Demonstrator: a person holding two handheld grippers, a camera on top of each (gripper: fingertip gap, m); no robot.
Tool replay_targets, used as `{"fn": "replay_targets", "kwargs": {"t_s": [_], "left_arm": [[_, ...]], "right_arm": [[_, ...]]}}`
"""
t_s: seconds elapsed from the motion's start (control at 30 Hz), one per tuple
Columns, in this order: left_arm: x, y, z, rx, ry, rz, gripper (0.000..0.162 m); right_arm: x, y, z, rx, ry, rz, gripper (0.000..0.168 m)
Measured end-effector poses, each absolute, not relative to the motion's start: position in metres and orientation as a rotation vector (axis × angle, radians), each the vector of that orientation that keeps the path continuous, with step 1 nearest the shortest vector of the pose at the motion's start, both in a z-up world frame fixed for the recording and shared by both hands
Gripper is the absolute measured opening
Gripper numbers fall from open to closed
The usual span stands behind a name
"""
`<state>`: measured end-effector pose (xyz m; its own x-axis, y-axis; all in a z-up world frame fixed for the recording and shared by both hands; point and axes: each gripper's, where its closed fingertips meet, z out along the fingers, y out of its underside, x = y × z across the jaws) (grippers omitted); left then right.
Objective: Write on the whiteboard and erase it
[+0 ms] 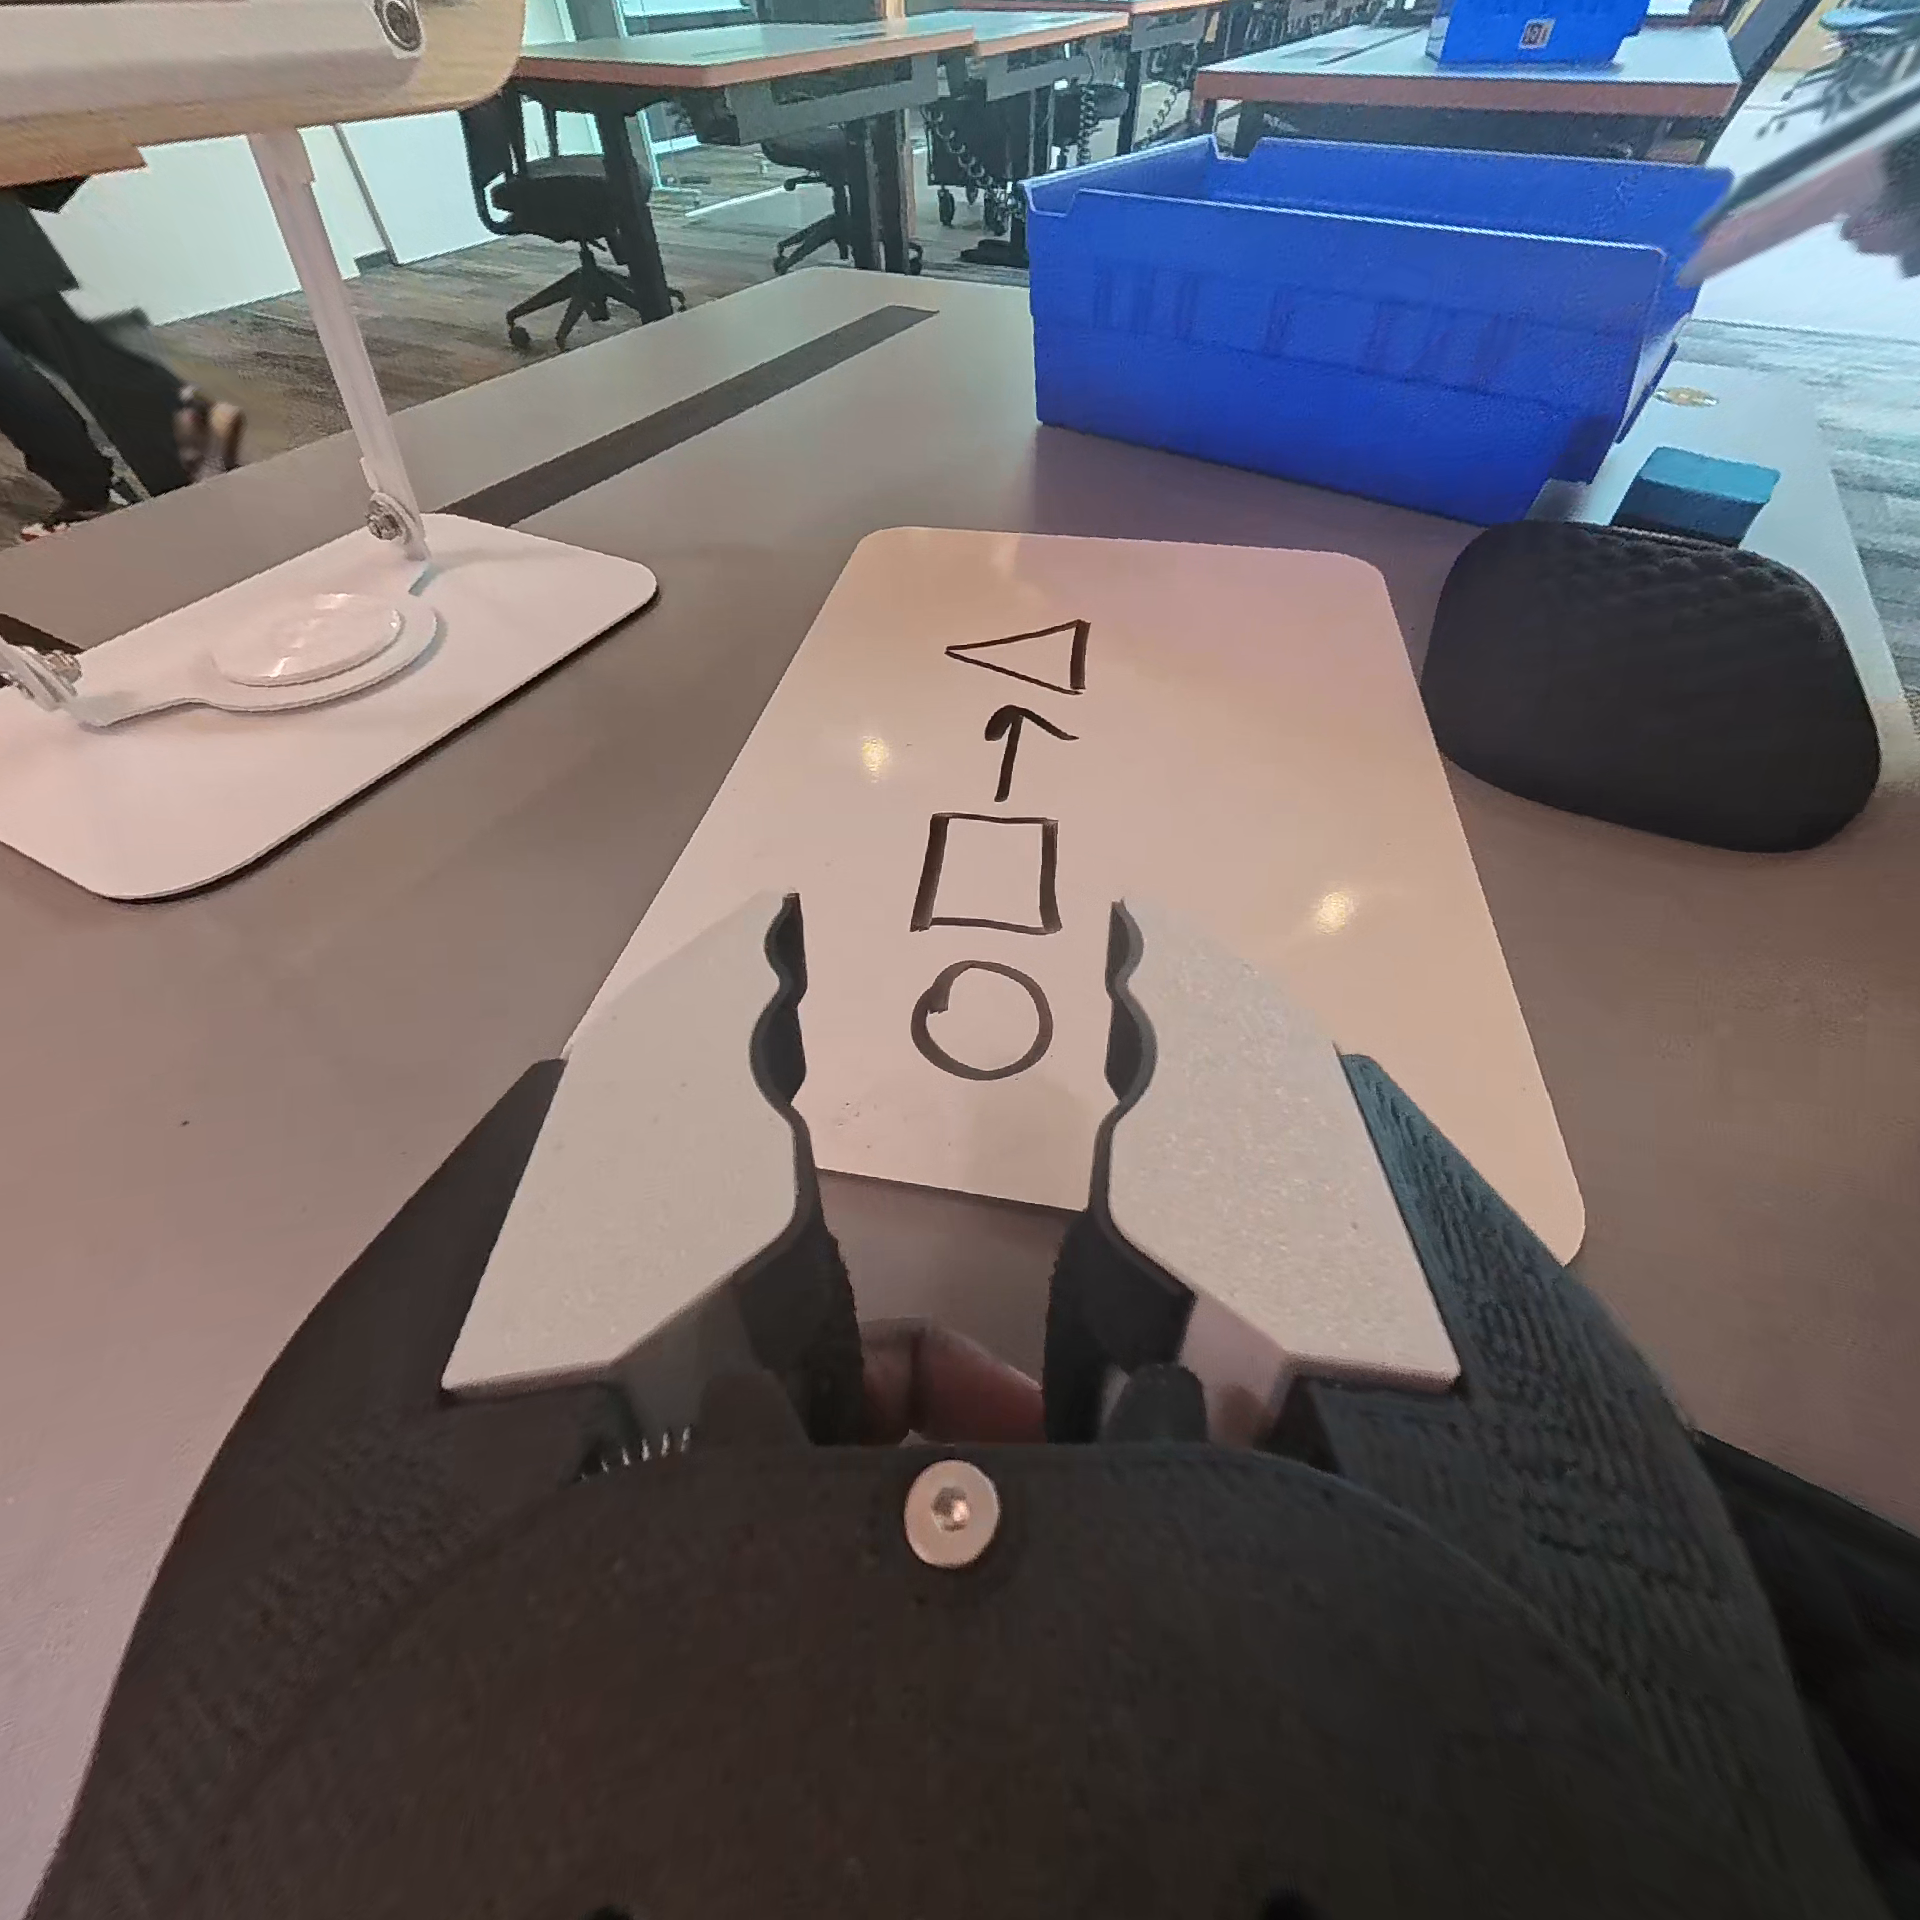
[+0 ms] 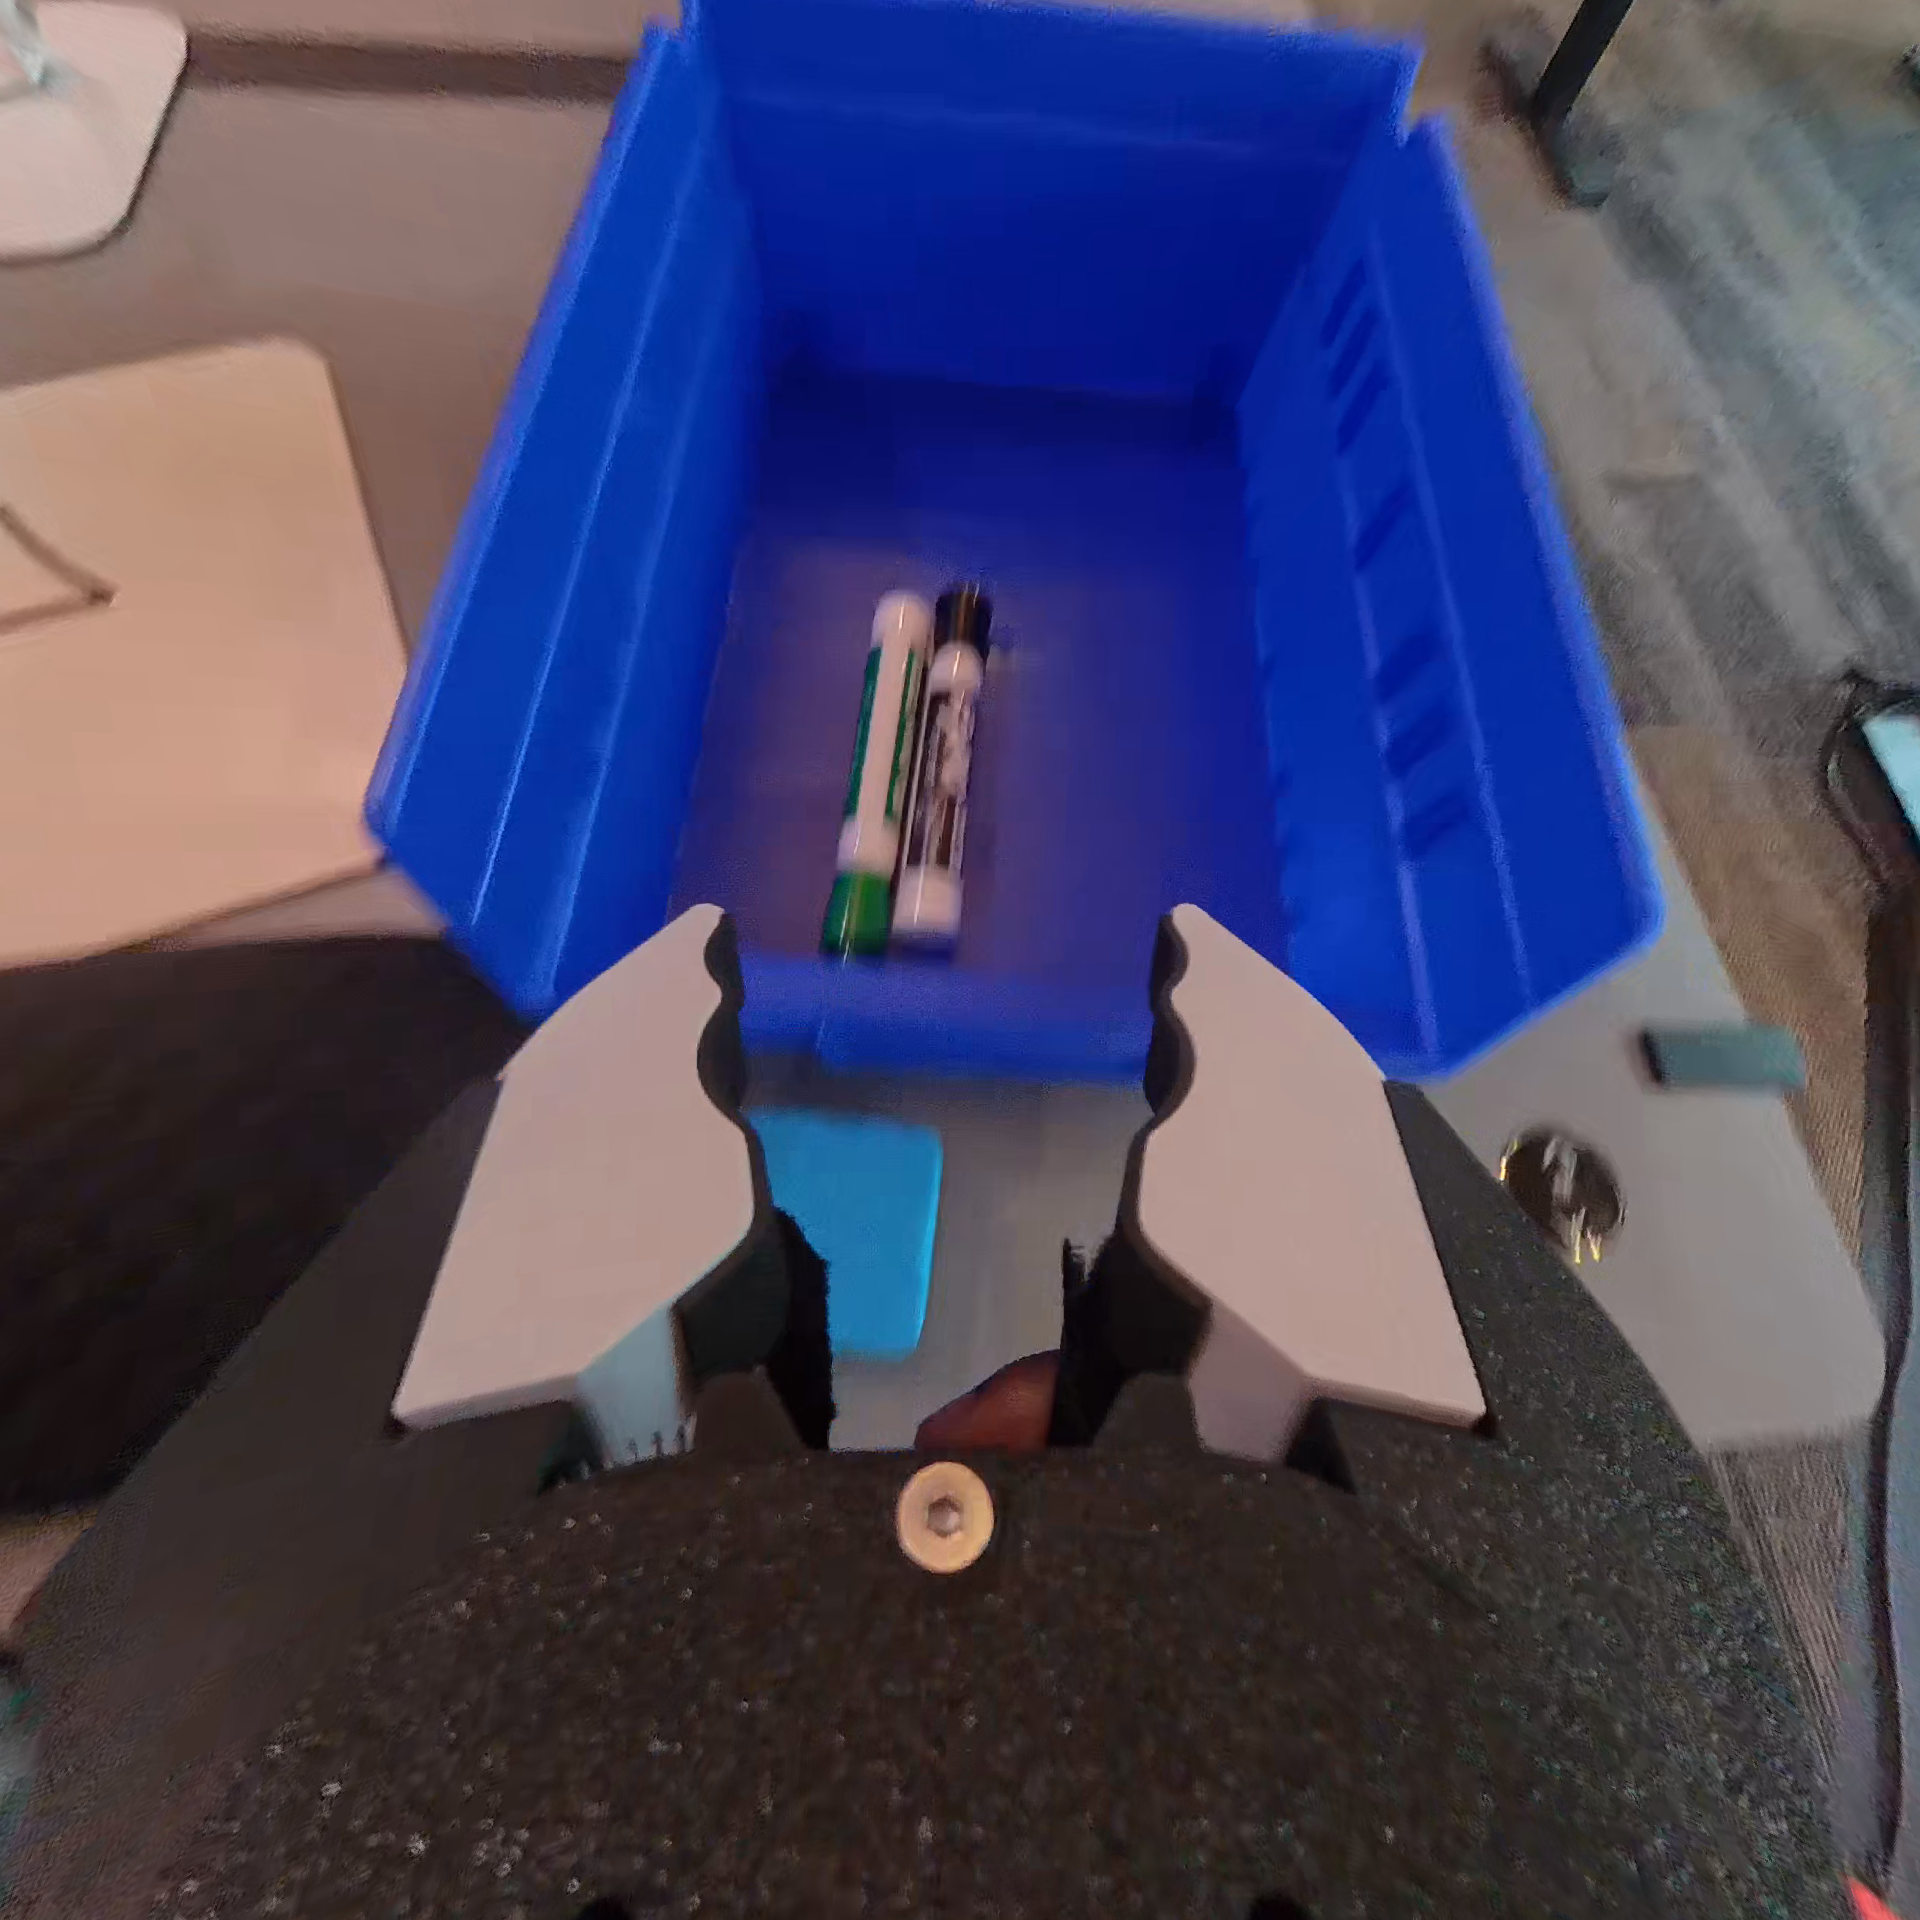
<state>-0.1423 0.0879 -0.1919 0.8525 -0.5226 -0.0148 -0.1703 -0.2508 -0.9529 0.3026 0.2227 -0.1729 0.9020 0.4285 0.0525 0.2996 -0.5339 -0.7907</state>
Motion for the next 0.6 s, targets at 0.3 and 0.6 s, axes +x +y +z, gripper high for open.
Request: {"fn": "replay_targets", "kwargs": {"t_s": [0.3,0.6], "left_arm": [[-0.136,0.086,-0.197,-1.834,0.593,-0.320,0.055],[-0.138,0.085,-0.213,-1.957,0.601,-0.312,0.044]], "right_arm": [[0.300,0.173,-0.242,-2.411,-0.543,0.260,0.071],[0.256,0.152,-0.190,-2.267,-0.708,0.286,0.053]]}}
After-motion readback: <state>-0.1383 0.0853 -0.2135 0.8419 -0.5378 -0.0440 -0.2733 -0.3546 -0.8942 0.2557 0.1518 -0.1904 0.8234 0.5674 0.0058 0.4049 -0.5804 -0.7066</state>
